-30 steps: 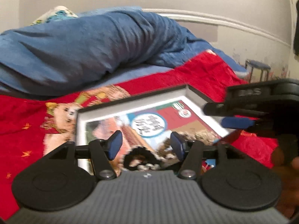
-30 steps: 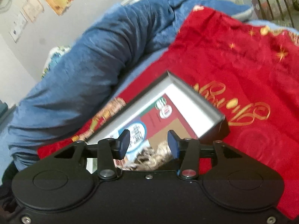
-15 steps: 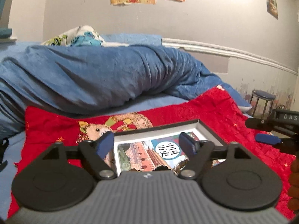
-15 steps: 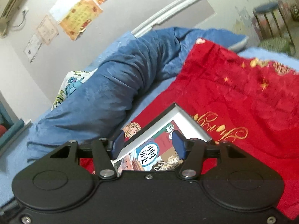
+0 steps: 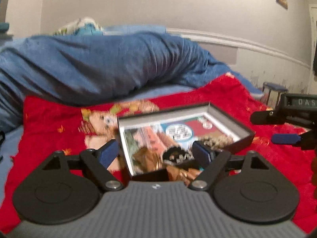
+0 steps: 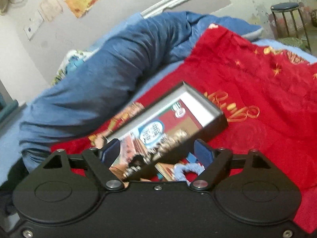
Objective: Organize objects
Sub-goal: 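Grasp the light blue scrunchie with the right tool while the left tool reaches a paper packet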
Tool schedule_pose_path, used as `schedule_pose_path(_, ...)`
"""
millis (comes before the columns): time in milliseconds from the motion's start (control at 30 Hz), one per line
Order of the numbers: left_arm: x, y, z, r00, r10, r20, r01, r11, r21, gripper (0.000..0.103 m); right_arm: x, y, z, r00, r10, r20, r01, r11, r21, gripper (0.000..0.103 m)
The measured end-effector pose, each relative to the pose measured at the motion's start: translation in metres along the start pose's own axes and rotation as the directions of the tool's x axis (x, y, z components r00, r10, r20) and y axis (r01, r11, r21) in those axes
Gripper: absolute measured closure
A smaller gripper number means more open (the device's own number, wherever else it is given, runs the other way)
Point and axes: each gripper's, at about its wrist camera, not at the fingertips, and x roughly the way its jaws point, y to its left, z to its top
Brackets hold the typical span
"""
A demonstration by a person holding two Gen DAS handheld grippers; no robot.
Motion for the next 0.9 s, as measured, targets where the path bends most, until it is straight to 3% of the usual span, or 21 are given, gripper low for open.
schedule_pose_path(133,0.022,0.003,-0.012,0.996,0.003,-0.092,-0.007,0.999,-0.038,0.014,0.024,-0.009,-0.013,0.996,-0.076,-0.055,0.074,0.996,-0.047,0.021)
schedule_pose_path(333,0.047,0.015,-0.032,0.985,-0.016,-0.170,-0.008,0.990,-0.142,0.022,0.045,-0.002,-0.029,0.991,-0.087,-0.098,0.080,0.994,-0.071,0.027)
schedule_pose_path(567,0.060,0.002,-0.041,0.981,-0.064,-0.185,0.034,0.987,-0.160,0.024,0.056,0.008,-0.038,0.977,-0.171,-0.126,0.158,0.982,-0.107,0.040)
schedule_pose_path(700,0.062,-0.004,-0.044,0.984,-0.050,-0.173,0.023,0.988,-0.153,0.028,0.056,0.006,-0.040,0.968,-0.209,-0.137,0.191,0.972,-0.134,0.040)
schedule_pose_path(833,0.064,-0.009,-0.047,0.978,-0.111,-0.176,0.077,0.979,-0.191,0.030,0.062,-0.002,-0.040,0.961,-0.213,-0.174,0.195,0.974,-0.114,0.040)
schedule_pose_path(900,0.067,-0.014,-0.051,0.975,-0.114,-0.189,0.078,0.979,-0.189,0.046,0.068,-0.011,-0.041,0.956,-0.204,-0.211,0.195,0.979,-0.062,0.040)
